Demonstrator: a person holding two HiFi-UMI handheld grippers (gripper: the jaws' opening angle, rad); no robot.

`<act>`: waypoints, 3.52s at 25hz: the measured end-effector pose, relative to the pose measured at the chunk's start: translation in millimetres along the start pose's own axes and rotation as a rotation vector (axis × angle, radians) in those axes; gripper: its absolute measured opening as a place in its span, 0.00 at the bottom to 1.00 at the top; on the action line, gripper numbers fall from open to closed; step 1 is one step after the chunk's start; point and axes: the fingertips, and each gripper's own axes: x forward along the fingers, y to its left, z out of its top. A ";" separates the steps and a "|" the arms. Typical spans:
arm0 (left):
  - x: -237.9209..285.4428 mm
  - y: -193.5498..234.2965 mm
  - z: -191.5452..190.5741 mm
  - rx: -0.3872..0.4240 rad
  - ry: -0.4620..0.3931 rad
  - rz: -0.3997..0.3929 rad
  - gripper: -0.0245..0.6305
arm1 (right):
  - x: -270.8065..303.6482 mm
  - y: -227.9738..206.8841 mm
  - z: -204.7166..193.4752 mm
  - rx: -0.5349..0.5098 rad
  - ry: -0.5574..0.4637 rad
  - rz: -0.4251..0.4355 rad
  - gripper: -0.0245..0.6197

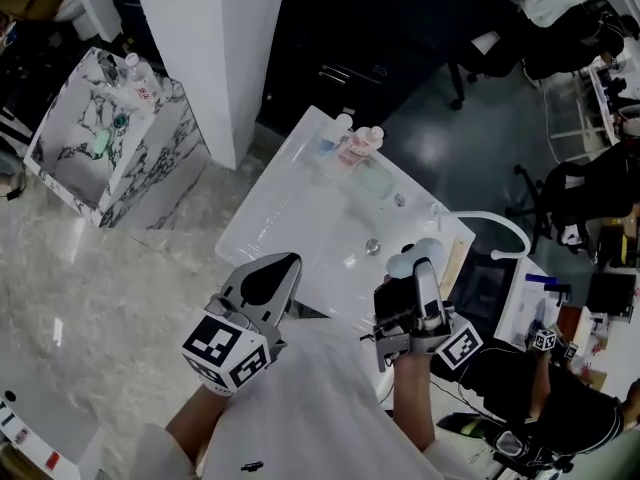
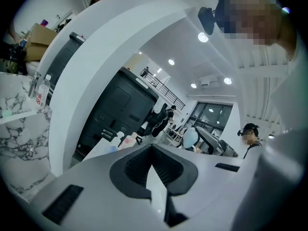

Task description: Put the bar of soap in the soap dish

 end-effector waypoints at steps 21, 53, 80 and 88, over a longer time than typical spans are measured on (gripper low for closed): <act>29.8 6.1 -12.3 0.016 0.057 -0.007 0.05 | 19.2 -43.8 17.3 0.020 -0.036 -0.013 0.46; 88.2 19.5 -32.1 0.040 0.153 0.029 0.05 | 35.2 -168.1 55.9 0.226 -0.111 0.061 0.45; 107.3 40.9 -53.2 0.042 0.207 0.076 0.05 | 46.6 -312.7 78.1 0.112 -0.155 -0.266 0.45; 109.8 47.0 -56.8 0.038 0.217 0.087 0.05 | 50.5 -343.2 80.8 0.020 -0.117 -0.409 0.45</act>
